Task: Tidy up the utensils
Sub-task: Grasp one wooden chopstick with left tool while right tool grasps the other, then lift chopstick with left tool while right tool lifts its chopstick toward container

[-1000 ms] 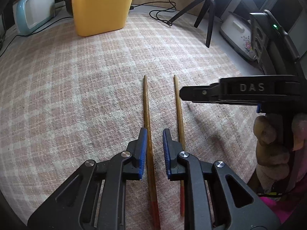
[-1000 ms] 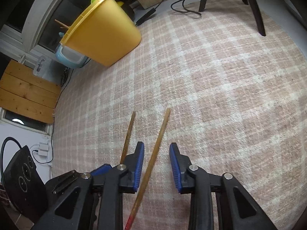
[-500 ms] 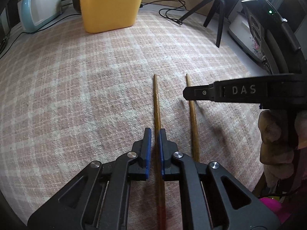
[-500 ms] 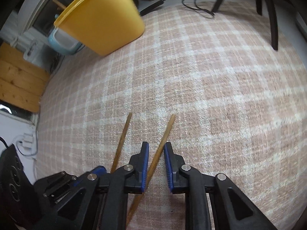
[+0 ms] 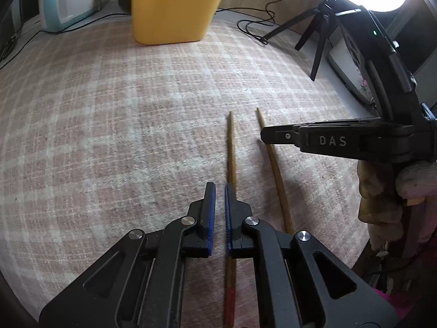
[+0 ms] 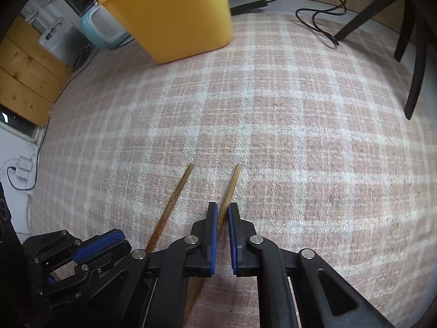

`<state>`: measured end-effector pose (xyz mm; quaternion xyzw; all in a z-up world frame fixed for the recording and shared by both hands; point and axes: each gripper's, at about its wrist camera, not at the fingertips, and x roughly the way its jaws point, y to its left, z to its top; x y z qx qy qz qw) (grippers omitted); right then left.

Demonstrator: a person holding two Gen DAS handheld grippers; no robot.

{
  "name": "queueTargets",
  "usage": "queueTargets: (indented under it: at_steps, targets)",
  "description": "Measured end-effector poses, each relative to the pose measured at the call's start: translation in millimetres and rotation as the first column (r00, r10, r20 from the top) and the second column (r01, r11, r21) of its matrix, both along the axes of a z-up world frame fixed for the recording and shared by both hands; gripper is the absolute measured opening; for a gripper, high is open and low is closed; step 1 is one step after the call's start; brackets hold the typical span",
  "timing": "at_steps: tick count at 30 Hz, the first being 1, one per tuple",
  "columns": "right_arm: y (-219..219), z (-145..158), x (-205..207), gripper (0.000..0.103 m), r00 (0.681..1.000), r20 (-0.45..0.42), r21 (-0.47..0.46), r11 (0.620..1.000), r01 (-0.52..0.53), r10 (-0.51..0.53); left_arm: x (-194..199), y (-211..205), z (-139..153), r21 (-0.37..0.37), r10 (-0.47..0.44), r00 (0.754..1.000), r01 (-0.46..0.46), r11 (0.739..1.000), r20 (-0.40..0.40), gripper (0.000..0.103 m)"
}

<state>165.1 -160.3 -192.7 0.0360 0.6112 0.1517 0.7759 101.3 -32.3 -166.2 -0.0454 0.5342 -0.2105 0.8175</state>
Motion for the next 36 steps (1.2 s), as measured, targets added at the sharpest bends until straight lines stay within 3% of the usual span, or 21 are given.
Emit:
queueTargets:
  at_steps: [3, 5, 7, 10, 12, 19, 24, 28, 36]
  targets:
    - [3, -2, 4, 0.005, 1.000, -0.004, -0.005, 1.000, -0.014, 0.014, 4, -15, -5, 0.039, -0.025, 1.000, 0.026, 0.999, -0.014, 0.006]
    - [2, -1, 5, 0.005, 1.000, -0.009, -0.005, 1.000, -0.020, 0.020, 9, -23, -9, 0.069, -0.027, 0.999, 0.030, 0.997, -0.037, 0.018]
    - [-11, -2, 4, 0.005, 1.000, -0.014, 0.003, 1.000, -0.017, 0.017, 13, -32, -10, 0.088, -0.035, 0.999, 0.038, 0.995, -0.034, 0.021]
    - [-28, -4, 6, 0.005, 0.999, -0.035, 0.035, 0.999, 0.006, -0.005, 21, -41, -11, 0.104, -0.054, 0.998, 0.055, 0.993, -0.009, 0.019]
    - [-33, -6, 10, 0.005, 0.999, -0.053, 0.061, 0.998, 0.013, -0.010, 26, -41, -13, 0.115, -0.047, 0.999, 0.046, 0.992, 0.007, 0.005]
    - [-57, -13, 27, 0.013, 0.992, -0.117, 0.111, 0.992, 0.060, -0.047, 36, -28, -11, 0.036, -0.020, 0.999, 0.022, 0.999, -0.032, 0.004]
    - [-43, -9, 35, 0.005, 0.998, -0.069, 0.034, 0.999, 0.004, -0.001, 37, -16, 4, -0.005, 0.018, 1.000, -0.018, 1.000, -0.004, 0.004]
    - [-49, -6, 33, 0.004, 0.997, -0.073, 0.073, 0.997, 0.032, -0.026, 35, -5, 23, -0.040, 0.052, 0.998, -0.050, 0.998, 0.031, 0.004]
    - [-73, 49, 10, 0.003, 0.997, 0.065, 0.170, 0.985, 0.024, -0.035, 30, 20, 70, -0.094, 0.105, 0.986, -0.093, 0.991, 0.127, 0.004]
